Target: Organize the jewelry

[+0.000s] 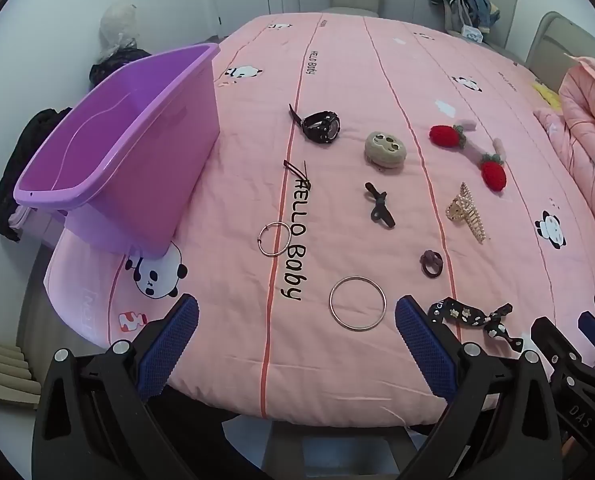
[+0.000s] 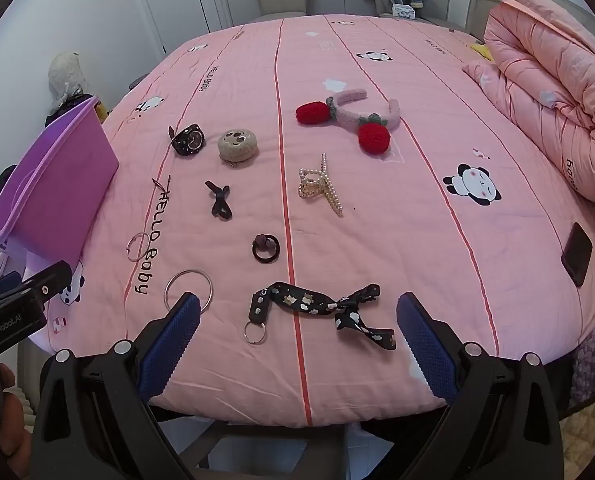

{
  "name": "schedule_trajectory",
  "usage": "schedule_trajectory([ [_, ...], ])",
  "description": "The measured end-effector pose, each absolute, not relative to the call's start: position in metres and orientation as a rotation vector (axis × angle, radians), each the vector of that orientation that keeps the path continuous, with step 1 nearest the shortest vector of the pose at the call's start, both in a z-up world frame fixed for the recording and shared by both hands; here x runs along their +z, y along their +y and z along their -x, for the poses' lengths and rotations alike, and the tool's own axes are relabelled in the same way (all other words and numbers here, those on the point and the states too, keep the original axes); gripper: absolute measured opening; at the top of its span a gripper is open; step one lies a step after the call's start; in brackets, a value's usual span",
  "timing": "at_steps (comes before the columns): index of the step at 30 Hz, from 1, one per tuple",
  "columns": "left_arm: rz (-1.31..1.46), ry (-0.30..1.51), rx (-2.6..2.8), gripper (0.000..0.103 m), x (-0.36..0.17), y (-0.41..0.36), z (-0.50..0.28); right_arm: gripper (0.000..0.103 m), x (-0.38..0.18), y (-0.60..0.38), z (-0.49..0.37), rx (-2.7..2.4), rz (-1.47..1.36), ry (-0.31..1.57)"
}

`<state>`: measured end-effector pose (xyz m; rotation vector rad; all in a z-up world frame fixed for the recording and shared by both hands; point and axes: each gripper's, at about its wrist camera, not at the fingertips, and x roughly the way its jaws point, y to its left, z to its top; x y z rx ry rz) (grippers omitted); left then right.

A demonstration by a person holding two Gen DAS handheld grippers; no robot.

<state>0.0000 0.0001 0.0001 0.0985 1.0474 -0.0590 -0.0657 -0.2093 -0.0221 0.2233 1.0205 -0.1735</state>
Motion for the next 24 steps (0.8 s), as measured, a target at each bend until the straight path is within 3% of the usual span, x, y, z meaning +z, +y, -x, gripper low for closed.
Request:
schedule_trajectory([
  [24, -0.107, 1.045, -0.051, 0.097, 0.0011, 0.0017, 0.0011, 0.094, -0.0229, -0.2098, 0.0661, -0.169, -0.227, 1.018],
])
